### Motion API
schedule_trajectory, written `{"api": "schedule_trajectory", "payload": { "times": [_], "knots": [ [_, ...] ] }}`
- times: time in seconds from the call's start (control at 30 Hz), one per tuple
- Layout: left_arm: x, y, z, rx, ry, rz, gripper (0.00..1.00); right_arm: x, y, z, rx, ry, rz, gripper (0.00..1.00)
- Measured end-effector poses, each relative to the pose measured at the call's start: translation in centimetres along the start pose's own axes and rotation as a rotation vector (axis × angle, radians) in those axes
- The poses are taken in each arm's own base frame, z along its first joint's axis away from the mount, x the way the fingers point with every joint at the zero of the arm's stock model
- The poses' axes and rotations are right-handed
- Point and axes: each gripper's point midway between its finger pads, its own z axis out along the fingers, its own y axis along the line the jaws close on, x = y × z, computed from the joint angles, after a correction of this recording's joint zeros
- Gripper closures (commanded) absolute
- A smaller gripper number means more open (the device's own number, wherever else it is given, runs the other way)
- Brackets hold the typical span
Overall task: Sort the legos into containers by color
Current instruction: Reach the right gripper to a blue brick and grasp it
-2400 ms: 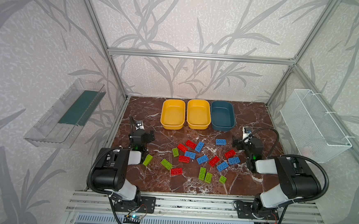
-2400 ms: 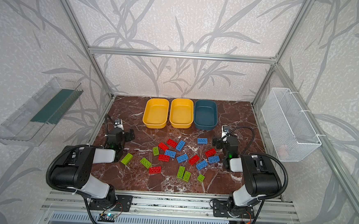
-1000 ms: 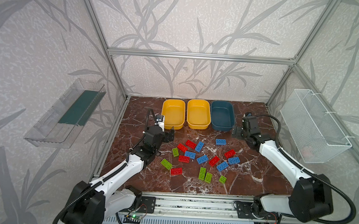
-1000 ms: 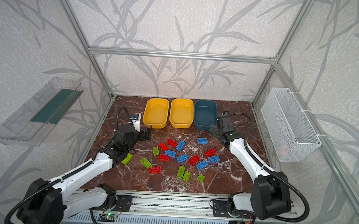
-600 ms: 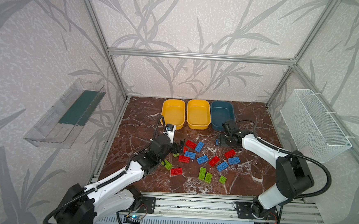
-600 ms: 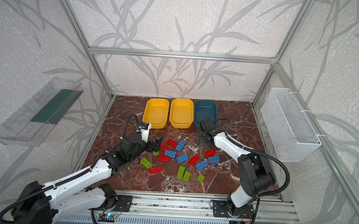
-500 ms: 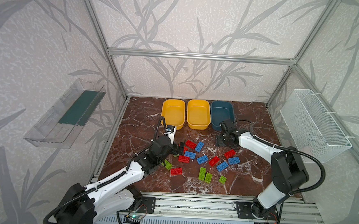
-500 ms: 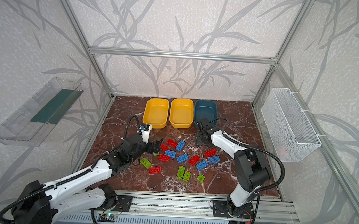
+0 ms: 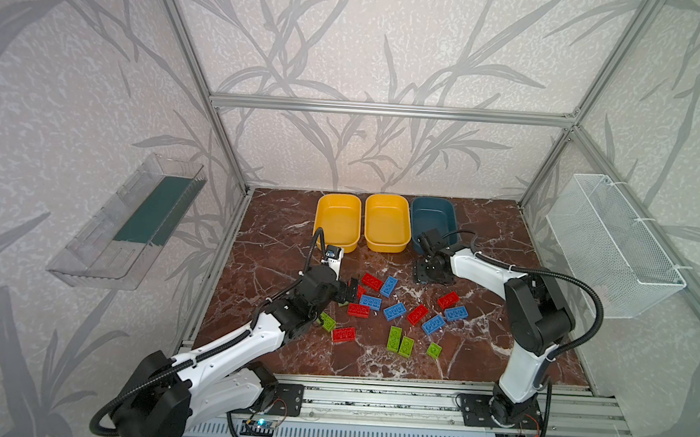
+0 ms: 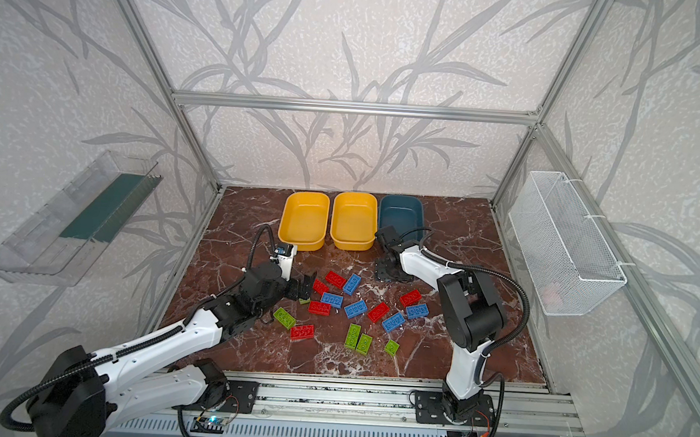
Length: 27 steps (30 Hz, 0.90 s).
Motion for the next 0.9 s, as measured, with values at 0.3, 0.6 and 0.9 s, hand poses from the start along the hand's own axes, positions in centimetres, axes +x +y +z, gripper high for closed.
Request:
{"api": "schedule_trajectory", "payload": {
  "times": [0.3, 0.6, 0.9],
  "knots": [
    [0.7, 0.1, 0.5, -0.011, 0.025, 0.015, 0.01, 0.3, -0.3, 0.7, 0.032, 0.034, 0.003, 0.17],
    [1.3, 0.2, 0.9, -0.017, 0.045, 0.021, 0.01, 0.1, 1.1, 1.6, -0.023, 0.051, 0.017, 0.17],
    [0.6, 0.2, 0.3, -0.015, 0.022, 0.015, 0.01, -0.5, 2.6, 1.6, -0.100, 0.043, 0.049, 0.38]
  ]
}}
